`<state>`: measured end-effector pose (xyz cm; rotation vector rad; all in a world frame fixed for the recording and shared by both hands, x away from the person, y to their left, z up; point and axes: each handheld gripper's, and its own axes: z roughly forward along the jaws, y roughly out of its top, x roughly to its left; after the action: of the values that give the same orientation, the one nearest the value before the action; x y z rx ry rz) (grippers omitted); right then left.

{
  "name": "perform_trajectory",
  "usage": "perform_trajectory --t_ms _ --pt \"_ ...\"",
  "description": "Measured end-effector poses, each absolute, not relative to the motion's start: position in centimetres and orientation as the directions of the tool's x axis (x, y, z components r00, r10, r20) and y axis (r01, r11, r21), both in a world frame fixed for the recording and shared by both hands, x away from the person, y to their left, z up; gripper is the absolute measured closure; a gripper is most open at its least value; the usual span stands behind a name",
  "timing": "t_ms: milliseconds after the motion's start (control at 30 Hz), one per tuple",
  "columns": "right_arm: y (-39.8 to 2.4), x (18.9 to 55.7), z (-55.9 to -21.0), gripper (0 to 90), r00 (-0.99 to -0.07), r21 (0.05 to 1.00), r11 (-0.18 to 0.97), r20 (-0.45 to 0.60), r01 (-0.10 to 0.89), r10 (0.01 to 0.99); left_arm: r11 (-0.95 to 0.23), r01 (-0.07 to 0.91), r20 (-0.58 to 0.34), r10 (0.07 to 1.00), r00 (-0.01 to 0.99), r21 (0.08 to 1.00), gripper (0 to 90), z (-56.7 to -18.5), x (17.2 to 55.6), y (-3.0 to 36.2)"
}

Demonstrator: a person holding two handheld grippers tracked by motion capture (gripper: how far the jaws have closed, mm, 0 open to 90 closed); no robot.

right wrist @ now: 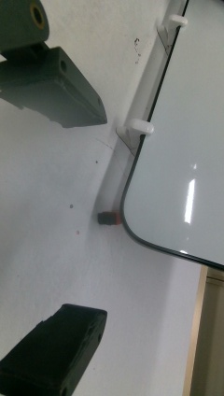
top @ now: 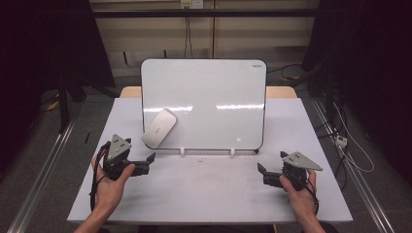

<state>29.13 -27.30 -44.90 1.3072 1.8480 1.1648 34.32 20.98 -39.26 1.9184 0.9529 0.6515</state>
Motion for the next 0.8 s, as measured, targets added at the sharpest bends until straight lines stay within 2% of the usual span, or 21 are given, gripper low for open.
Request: perform_trajectory --t_ms 333,467,633,733,800 --pt "-27.3 29.2 -44.9 6.3 -0.349 0.895 0.138 0.021 0.424 0.937 -0.301 0.346 0.073 0.837 0.542 0.888 5.1 -40.0 32.7 22.2" --pt "-27.3 29.2 -44.9 6.3 -0.345 0.895 0.137 0.02 0.425 0.938 -0.286 0.371 0.044 0.839 0.542 0.883 5.0 -40.6 32.5 22.4" --pt "-27.3 29.1 -44.9 6.3 -0.348 0.895 0.139 0.019 0.423 0.937 -0.292 0.375 0.052 0.844 0.535 0.88 5.0 -41.4 32.2 22.7" --pt "-27.4 29.1 -44.9 6.3 -0.346 0.896 0.136 0.02 0.422 0.938 -0.277 0.402 0.014 0.837 0.547 0.873 5.1 -41.9 32.1 22.9" --pt "-27.4 29.2 -45.0 6.3 -0.345 0.895 0.135 0.022 0.424 0.938 -0.299 0.39 0.043 0.837 0.546 0.871 5.2 -41.9 32.0 22.9"
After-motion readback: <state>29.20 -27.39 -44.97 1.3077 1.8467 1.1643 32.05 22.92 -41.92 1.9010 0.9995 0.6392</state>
